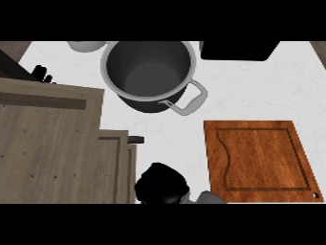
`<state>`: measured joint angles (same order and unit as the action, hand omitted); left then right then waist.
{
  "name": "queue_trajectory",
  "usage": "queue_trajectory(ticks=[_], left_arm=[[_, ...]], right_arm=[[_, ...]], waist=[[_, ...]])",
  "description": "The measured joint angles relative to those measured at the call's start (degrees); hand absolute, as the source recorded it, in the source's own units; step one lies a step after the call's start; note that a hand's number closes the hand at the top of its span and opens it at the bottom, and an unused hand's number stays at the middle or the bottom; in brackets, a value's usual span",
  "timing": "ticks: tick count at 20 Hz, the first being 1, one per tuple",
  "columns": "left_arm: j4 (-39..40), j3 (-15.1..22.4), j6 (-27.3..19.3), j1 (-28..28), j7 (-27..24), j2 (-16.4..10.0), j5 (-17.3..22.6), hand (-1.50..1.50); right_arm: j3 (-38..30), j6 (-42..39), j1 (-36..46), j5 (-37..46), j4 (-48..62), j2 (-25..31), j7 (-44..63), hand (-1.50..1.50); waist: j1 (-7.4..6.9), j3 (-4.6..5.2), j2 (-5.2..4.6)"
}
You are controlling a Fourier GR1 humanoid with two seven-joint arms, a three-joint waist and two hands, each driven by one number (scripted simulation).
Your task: Pick the bell pepper from the cutting board and place it in the pot
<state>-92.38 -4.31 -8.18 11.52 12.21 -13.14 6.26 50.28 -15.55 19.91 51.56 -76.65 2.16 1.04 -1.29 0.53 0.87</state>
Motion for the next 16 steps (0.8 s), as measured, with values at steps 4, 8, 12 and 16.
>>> queue_trajectory(ticks=[4,8,12,16], left_arm=[[0.16,-0.48,0.01,0.38,0.20,-0.22,0.24,0.00],[0.15,-0.57,0.07,0.07,-0.09,-0.30,0.09,0.00],[0.06,-0.43,-0.02,0.51,0.66,-0.31,-0.07,0.00],[-1.07,-0.55,-0.35,0.41,1.20,-0.31,-0.28,0.00]], right_arm=[[2.85,8.15,-1.92,-3.84,-9.67,-0.67,9.74,1.50],[4.21,17.00,-0.77,-5.04,-17.85,-1.12,19.22,1.50],[4.93,24.50,3.36,-4.37,-21.70,-0.82,28.71,1.50],[2.44,28.65,11.11,-4.74,-23.99,-1.41,37.07,1.50]], waist=[[0.09,-0.02,-0.01],[0.27,-0.24,-0.22],[0.23,-0.16,-0.60],[0.08,-0.26,-0.67]])
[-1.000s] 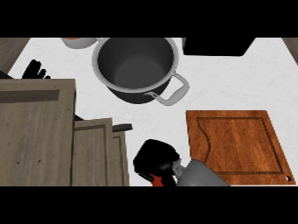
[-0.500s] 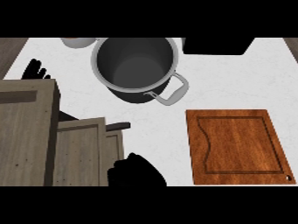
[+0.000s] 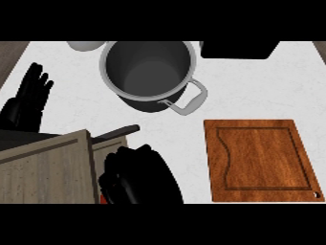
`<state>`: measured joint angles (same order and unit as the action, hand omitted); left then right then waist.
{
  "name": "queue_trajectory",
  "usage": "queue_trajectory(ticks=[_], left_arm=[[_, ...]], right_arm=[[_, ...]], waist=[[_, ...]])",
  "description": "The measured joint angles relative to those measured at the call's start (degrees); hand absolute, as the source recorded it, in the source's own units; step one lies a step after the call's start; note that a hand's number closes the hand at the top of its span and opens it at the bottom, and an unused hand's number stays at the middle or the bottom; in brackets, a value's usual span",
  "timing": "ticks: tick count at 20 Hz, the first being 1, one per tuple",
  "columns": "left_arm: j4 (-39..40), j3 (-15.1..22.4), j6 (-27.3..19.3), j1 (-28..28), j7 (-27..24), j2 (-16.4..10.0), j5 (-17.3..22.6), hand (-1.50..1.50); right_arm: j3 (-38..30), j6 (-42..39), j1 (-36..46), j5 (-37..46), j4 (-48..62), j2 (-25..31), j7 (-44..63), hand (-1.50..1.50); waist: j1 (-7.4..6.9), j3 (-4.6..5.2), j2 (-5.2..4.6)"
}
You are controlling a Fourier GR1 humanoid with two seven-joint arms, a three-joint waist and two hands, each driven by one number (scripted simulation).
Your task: Pick the bell pepper from the cutting board and place it in the pot
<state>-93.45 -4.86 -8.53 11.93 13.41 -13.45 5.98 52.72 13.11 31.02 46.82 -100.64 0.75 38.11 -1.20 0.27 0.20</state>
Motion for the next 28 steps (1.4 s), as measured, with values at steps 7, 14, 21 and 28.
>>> queue_trajectory(ticks=[7,14,21,28], left_arm=[[0.35,-0.34,0.37,0.08,-0.79,0.36,-0.18,0.00],[-0.09,-0.11,0.43,0.41,-0.29,0.67,-0.59,0.00],[-0.41,-0.29,0.66,1.10,0.62,0.51,-0.51,0.00],[-0.47,0.29,1.03,0.74,-0.09,0.78,-0.79,0.00]], right_arm=[[-5.63,6.48,12.69,-7.18,7.13,-0.18,4.87,1.50],[-12.60,11.59,20.80,-16.08,21.60,-0.55,-2.18,1.50],[-14.26,17.66,24.99,-14.81,37.77,1.03,-10.91,1.50],[-16.61,22.35,31.66,-9.84,58.00,-0.11,-16.07,1.50]], waist=[[0.00,-0.26,0.02],[-0.12,-0.37,-0.13],[-0.38,-0.46,-0.20],[-1.36,-0.61,-0.43]])
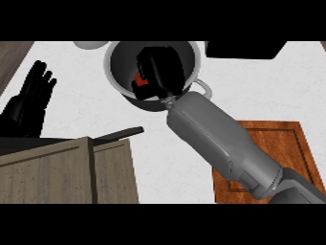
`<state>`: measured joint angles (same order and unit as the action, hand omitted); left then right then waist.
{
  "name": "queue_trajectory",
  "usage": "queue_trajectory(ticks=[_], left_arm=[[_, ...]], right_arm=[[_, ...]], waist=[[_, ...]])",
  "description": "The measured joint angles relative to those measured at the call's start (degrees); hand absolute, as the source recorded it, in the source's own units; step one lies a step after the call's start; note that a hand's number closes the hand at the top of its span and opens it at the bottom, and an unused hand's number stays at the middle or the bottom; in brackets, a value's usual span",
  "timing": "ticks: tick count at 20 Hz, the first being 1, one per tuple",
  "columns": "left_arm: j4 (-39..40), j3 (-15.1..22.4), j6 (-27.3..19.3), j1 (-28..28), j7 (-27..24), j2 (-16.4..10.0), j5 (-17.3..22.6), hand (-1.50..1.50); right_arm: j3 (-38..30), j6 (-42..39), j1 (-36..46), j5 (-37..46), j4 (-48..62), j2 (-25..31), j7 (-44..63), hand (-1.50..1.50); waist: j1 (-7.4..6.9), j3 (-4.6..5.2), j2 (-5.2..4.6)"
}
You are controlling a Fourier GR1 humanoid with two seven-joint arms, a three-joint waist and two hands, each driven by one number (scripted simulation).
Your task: Pick the bell pepper from the cutting board and place it in the pot
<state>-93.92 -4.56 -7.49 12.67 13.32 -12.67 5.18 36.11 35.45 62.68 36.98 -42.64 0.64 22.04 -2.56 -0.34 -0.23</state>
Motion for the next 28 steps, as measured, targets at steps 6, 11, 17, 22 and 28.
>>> queue_trajectory(ticks=[6,11,17,22,28], left_arm=[[1.95,1.12,-0.03,1.93,-1.00,-0.62,-0.34,0.00],[2.29,2.13,0.12,2.40,-1.45,-0.77,-0.07,0.00],[2.71,2.85,-0.35,3.78,-0.76,-1.24,0.39,0.00],[2.34,3.20,-1.10,3.54,-0.38,-1.23,0.78,0.00],[2.29,2.26,-1.54,2.81,-0.02,-1.27,0.93,0.00]], right_arm=[[-2.85,0.97,1.62,-5.63,10.81,-0.42,-7.44,-1.50],[-6.23,-3.81,1.33,-13.18,14.86,-0.58,-12.05,-1.50],[-11.01,-8.21,-1.15,-23.68,14.13,-0.62,-23.14,-1.50],[-18.03,-10.33,-1.88,-33.09,13.12,-0.63,-32.64,-1.50],[-26.51,-15.64,-0.15,-40.18,17.83,0.27,-41.33,-1.50]], waist=[[-1.36,-0.19,-0.36],[-2.70,-0.38,-0.71],[-3.57,-0.39,-1.04],[-3.24,-0.42,-1.02],[-1.72,-0.18,-0.74]])
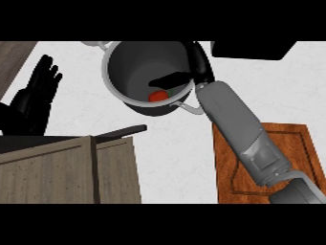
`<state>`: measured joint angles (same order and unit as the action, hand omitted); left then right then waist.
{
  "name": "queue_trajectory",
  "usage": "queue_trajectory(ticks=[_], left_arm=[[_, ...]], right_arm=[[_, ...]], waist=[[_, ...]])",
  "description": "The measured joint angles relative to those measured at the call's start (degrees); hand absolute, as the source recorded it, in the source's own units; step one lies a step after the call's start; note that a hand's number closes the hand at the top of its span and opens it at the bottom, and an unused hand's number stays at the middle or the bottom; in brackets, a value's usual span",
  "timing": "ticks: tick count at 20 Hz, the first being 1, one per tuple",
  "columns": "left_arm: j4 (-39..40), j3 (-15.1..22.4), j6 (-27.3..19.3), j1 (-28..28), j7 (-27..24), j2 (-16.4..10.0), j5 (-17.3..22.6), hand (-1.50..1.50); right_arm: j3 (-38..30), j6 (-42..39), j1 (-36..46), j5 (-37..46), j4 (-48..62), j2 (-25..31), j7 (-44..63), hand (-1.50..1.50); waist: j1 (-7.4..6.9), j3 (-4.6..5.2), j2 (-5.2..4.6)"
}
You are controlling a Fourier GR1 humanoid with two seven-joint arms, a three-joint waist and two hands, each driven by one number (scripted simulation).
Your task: Pick the bell pepper from the cutting board and place it in the pot
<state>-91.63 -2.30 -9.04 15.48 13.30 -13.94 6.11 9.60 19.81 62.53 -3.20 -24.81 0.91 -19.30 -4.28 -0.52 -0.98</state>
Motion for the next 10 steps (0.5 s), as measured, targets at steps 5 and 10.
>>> queue_trajectory(ticks=[5,10], left_arm=[[-0.34,-0.92,0.34,-0.47,-0.05,-0.19,0.60,0.00],[-1.12,-0.59,0.19,-1.31,-0.03,0.53,0.34,0.00]], right_arm=[[-4.55,-8.00,0.23,-2.84,4.77,4.76,-6.00,-1.50],[-6.89,-14.76,1.52,-3.44,9.41,8.61,-9.36,-1.50]], waist=[[0.98,0.09,0.15],[1.34,0.13,0.22]])
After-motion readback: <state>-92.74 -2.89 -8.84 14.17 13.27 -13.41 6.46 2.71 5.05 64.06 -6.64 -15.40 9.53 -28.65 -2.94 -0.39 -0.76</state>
